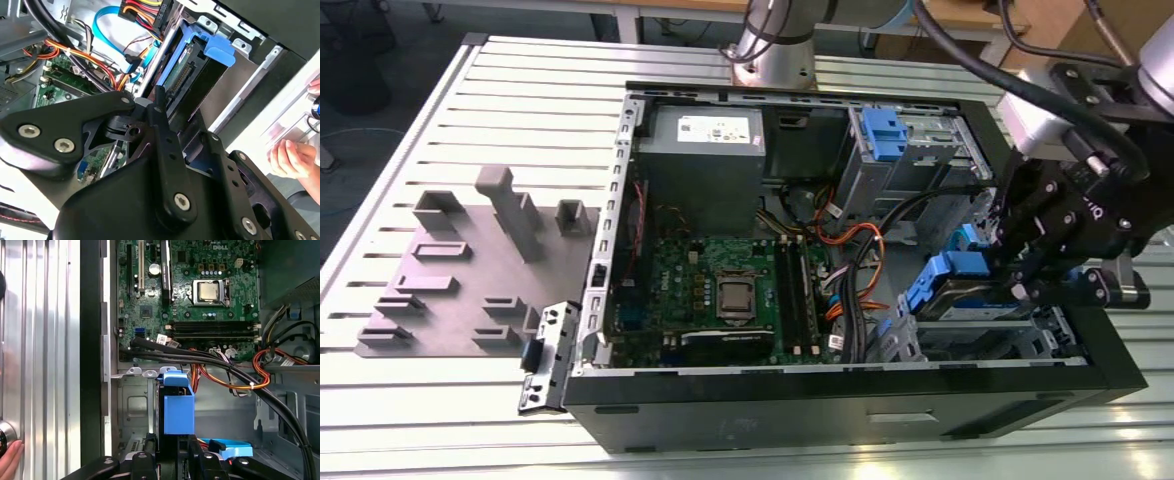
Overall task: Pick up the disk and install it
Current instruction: 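Insert the disk into the insertion slot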
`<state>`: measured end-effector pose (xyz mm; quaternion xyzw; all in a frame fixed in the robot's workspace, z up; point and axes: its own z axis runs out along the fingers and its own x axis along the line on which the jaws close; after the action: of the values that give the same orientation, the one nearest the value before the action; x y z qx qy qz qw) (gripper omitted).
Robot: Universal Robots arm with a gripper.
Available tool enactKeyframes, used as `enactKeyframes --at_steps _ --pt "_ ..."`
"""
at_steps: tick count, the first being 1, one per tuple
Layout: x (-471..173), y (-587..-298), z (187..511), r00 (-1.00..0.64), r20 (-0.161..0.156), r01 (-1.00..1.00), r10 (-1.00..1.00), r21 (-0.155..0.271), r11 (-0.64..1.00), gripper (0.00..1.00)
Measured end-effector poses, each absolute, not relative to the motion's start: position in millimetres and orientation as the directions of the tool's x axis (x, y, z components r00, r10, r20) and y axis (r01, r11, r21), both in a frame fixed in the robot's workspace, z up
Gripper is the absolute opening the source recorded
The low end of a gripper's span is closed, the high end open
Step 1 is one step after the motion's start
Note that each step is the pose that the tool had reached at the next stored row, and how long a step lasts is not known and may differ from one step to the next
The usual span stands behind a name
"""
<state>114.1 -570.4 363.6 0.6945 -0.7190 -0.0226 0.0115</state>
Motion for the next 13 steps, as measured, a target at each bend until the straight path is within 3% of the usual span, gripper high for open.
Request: enactKeyframes --at_steps 13 --pt "114.1 -570.4 339.9 -0.035 -0.015 -0.998 -0.999 0.049 0.034 0.35"
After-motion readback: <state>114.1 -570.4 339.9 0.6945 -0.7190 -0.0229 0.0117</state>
